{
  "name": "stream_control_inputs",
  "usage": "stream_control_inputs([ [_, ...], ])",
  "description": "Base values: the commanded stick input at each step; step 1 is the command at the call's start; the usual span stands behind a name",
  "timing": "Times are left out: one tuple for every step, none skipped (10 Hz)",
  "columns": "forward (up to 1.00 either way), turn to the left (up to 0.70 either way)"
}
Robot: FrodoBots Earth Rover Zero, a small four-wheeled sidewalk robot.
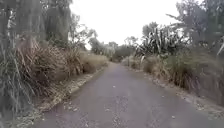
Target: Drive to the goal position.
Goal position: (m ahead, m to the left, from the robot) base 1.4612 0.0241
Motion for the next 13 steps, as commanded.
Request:
stream_control_inputs([
  [0.85, -0.32],
  [0.85, -0.29],
  [0.85, -0.23],
  [0.85, -0.18],
  [0.85, -0.12],
  [0.85, -0.06],
  [0.85, 0.0],
  [0.85, 0.0],
  [0.85, 0.0],
  [0.85, 0.0],
  [0.85, 0.0],
  [0.85, 0.0],
  [0.85, 0.0],
])
